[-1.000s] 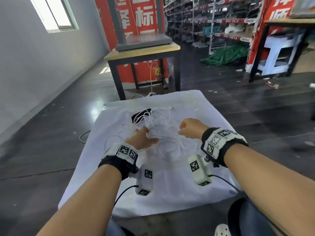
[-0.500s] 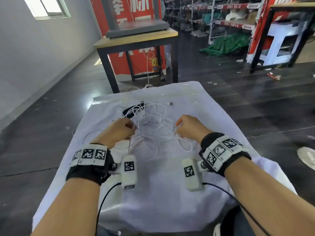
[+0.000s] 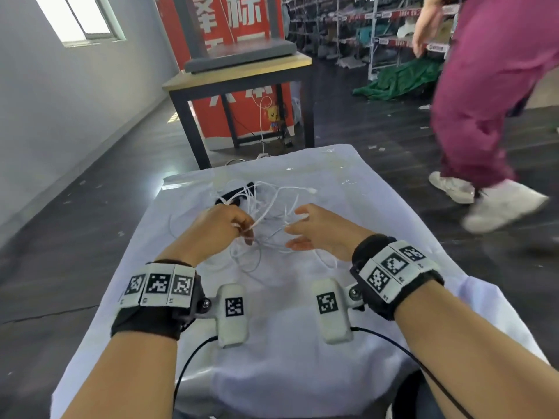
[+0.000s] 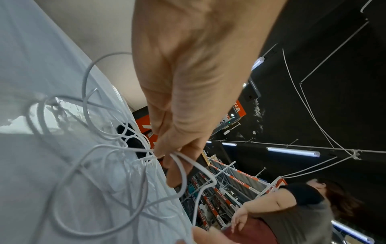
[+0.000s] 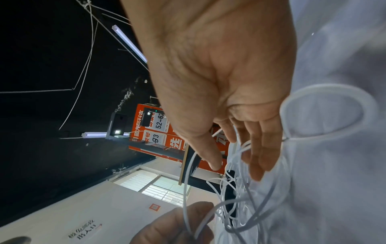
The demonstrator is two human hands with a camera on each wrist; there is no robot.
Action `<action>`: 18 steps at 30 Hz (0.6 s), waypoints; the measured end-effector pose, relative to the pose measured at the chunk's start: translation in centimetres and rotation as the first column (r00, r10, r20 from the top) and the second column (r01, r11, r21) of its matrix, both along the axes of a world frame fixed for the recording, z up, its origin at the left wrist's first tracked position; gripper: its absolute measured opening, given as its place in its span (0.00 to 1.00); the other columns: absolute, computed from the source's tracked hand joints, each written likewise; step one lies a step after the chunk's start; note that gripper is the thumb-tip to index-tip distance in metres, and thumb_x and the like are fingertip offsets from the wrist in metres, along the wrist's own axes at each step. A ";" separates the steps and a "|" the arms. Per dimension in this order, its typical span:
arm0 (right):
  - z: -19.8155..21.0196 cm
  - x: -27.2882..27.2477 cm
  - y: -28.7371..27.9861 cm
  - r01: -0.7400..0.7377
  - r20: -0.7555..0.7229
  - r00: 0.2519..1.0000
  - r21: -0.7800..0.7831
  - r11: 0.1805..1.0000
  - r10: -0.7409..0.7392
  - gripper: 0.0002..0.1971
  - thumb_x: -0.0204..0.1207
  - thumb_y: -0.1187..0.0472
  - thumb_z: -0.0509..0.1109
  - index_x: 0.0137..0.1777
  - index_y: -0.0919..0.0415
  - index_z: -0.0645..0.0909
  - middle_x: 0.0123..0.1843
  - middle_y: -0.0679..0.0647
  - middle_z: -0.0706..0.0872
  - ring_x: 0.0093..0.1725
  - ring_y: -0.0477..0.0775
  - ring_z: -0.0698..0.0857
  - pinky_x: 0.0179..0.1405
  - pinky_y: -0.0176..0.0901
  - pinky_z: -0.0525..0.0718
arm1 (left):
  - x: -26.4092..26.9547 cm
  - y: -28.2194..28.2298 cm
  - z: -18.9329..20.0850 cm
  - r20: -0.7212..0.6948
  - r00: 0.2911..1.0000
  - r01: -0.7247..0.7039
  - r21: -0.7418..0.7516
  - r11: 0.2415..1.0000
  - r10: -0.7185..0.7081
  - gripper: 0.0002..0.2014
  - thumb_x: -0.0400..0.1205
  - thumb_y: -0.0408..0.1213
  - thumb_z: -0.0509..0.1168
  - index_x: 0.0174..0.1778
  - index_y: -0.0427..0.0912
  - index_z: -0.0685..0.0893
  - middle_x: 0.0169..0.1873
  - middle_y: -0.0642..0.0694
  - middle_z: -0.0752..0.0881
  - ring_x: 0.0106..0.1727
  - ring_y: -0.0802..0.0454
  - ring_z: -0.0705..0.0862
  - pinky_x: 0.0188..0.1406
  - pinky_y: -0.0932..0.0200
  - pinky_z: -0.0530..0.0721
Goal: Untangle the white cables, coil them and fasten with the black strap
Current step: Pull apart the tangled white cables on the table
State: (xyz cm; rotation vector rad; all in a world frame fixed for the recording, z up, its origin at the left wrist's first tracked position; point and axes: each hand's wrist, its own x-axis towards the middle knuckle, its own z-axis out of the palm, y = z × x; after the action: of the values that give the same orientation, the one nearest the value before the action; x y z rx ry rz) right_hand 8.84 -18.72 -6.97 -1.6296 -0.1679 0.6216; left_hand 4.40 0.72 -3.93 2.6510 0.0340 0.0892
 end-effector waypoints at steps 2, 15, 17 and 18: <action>0.2 0.0 -0.2 0.025 0.057 0.998 -0.029 0.999 -0.023 0.28 0.80 0.64 0.70 0.76 0.67 0.64 0.54 0.58 0.80 0.49 0.54 0.86 0.55 0.43 0.85 | 0.2 -0.1 -0.2 0.053 0.999 0.002 0.002 1.000 -0.002 0.08 0.79 0.28 0.67 0.43 0.43 0.91 0.51 0.51 0.87 0.52 0.54 0.82 0.45 0.65 0.73; 0.5 0.5 -0.9 0.157 0.440 0.897 -0.211 0.965 -0.049 0.07 0.77 0.58 0.72 0.45 0.62 0.84 0.35 0.51 0.81 0.33 0.47 0.79 0.39 0.37 0.79 | 1.4 2.1 0.2 0.166 0.903 -0.420 0.145 0.896 0.396 0.19 0.79 0.27 0.56 0.57 0.47 0.86 0.60 0.41 0.84 0.61 0.38 0.79 0.59 0.52 0.75; 0.6 0.6 -1.0 0.101 0.472 0.880 -0.297 0.949 0.054 0.06 0.76 0.58 0.73 0.44 0.61 0.84 0.37 0.52 0.84 0.35 0.47 0.81 0.37 0.34 0.78 | 1.6 0.9 0.2 0.229 0.917 -0.326 -0.045 0.944 0.328 0.18 0.82 0.31 0.56 0.63 0.49 0.84 0.65 0.44 0.80 0.67 0.42 0.74 0.63 0.53 0.72; 0.6 0.6 -1.2 0.072 0.469 0.877 -0.339 0.938 0.103 0.05 0.76 0.58 0.73 0.43 0.60 0.85 0.37 0.52 0.84 0.35 0.46 0.81 0.35 0.32 0.76 | 1.7 0.1 -0.2 0.168 0.935 -0.288 -0.152 0.946 0.312 0.16 0.83 0.37 0.58 0.66 0.50 0.81 0.67 0.45 0.78 0.70 0.43 0.73 0.67 0.51 0.73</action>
State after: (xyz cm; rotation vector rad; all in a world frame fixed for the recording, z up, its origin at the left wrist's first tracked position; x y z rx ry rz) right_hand 9.43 -19.90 -6.33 -2.1138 -0.4581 0.2483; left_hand 6.15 0.82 -4.18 2.4796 0.3705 0.4275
